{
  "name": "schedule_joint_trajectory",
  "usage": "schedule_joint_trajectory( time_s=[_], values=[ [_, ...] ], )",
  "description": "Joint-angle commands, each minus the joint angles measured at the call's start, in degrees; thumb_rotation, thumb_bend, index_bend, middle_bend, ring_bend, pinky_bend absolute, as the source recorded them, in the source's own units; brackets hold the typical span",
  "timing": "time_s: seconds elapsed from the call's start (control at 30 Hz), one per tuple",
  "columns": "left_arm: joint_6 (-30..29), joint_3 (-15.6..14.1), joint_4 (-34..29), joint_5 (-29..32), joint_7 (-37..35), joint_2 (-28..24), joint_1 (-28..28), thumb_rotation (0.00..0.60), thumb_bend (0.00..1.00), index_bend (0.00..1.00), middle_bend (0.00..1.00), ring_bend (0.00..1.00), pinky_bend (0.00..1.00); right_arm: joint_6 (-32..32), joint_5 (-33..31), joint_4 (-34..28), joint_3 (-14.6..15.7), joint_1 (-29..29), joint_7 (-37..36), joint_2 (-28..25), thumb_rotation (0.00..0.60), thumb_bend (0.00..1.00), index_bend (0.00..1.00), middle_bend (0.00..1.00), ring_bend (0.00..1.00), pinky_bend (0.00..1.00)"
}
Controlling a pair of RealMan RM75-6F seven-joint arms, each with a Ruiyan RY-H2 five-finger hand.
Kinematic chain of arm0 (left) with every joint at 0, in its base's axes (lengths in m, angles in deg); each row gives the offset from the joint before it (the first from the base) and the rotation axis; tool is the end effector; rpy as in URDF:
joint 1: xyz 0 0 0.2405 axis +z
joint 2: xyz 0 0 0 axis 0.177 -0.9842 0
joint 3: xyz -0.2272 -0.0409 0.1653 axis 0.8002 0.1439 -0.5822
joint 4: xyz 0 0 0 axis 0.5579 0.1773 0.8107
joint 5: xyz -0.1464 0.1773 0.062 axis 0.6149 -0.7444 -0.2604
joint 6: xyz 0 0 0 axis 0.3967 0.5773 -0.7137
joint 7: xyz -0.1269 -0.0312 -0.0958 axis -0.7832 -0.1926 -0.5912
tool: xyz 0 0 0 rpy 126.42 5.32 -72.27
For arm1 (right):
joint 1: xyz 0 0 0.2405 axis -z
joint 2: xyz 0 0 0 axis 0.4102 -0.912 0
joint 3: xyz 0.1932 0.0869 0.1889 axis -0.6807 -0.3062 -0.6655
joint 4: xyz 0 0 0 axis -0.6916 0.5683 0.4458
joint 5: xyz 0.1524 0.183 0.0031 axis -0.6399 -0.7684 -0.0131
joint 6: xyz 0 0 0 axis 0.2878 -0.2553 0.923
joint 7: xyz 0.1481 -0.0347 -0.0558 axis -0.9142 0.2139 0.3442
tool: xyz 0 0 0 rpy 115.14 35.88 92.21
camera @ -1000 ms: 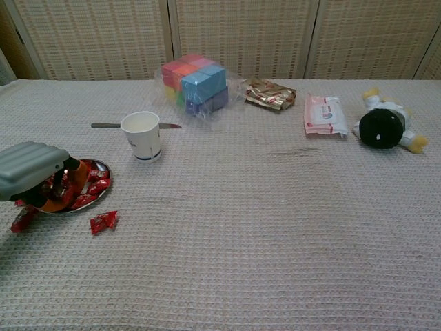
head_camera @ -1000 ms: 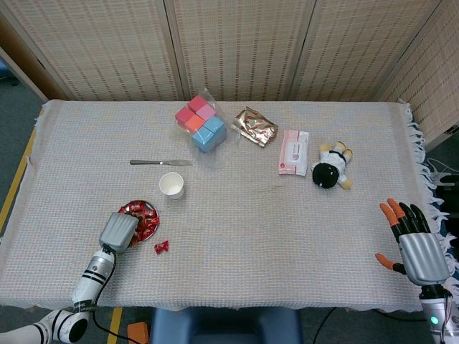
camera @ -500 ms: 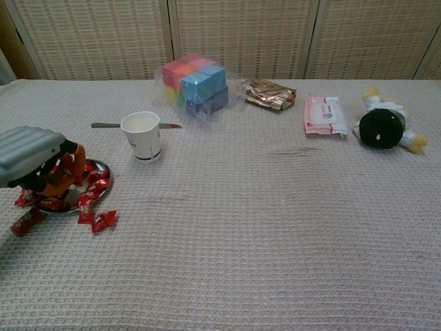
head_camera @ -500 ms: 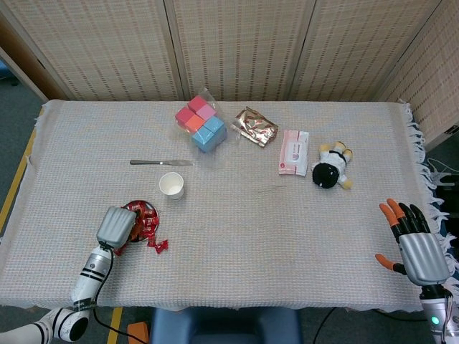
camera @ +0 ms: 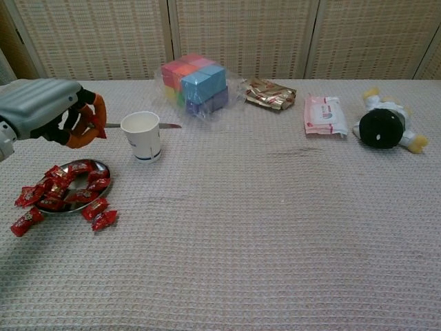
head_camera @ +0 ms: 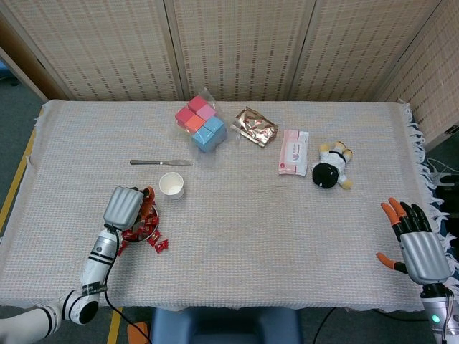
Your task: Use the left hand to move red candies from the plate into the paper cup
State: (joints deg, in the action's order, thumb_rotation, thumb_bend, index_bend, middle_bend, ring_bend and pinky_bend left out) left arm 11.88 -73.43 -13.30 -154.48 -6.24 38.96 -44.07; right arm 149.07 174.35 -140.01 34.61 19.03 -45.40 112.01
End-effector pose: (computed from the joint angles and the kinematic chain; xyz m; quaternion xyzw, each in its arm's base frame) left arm -0.2148 0.3873 -0.0200 -0.6925 -0.2857 -0.4241 0.5088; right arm -0.3416 -0.2018 0.1385 0.6267 -0.3682 0.3678 0.5800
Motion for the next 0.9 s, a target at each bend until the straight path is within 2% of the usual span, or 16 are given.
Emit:
schedule_joint_trajectory(
  time_s=[0.03,0.3,0.4,0.5,0.67,0.7,0.9],
  values=[
    [1.2,1.9,1.4,0.3,0.2,1.8,-2.8,0.600,0.58,0.75,0.74,0.63,1.00,0.0,-0.1,0.0,-0.1,0.0,0.1,0.0,0.600,0.03,0.00,0.00,0.00,0.00],
    [4.3,3.7,11.0,1.1,0.7,7.5,-8.7,0.600,0.58,0.73,0.74,0.63,0.98,-0.6,-0.9,0.1,-0.3,-0.2,0.1,0.0,0.600,0.03,0.00,0.00,0.00,0.00],
    [4.6,3.4,13.6,1.1,0.4,8.9,-9.7,0.600,0.56,0.68,0.71,0.62,0.97,-0.3,-1.1,0.1,-0.4,0.0,0.0,-0.1,0.600,0.03,0.00,0.00,0.00,0.00],
    [4.7,2.9,15.8,1.0,0.6,9.8,-10.1,0.600,0.54,0.57,0.64,0.61,0.95,0.1,-1.2,0.2,-0.4,0.3,0.0,-0.2,0.600,0.03,0.00,0.00,0.00,0.00],
    [5.7,1.8,15.0,0.8,-0.2,8.8,-10.4,0.600,0.49,0.24,0.43,0.60,0.95,0.3,-1.3,0.2,-0.4,0.5,-0.2,-0.3,0.600,0.03,0.00,0.00,0.00,0.00],
    [5.6,1.7,14.6,0.8,-0.3,8.6,-10.4,0.600,0.49,0.21,0.40,0.60,0.95,0.4,-1.3,0.2,-0.4,0.5,-0.2,-0.3,0.600,0.03,0.00,0.00,0.00,0.00],
    [5.7,1.6,12.3,1.6,1.2,7.4,-10.4,0.600,0.47,0.16,0.37,0.60,0.95,0.5,-0.9,0.1,-0.3,0.6,-0.4,-0.4,0.600,0.03,0.00,0.00,0.00,0.00]
  ],
)
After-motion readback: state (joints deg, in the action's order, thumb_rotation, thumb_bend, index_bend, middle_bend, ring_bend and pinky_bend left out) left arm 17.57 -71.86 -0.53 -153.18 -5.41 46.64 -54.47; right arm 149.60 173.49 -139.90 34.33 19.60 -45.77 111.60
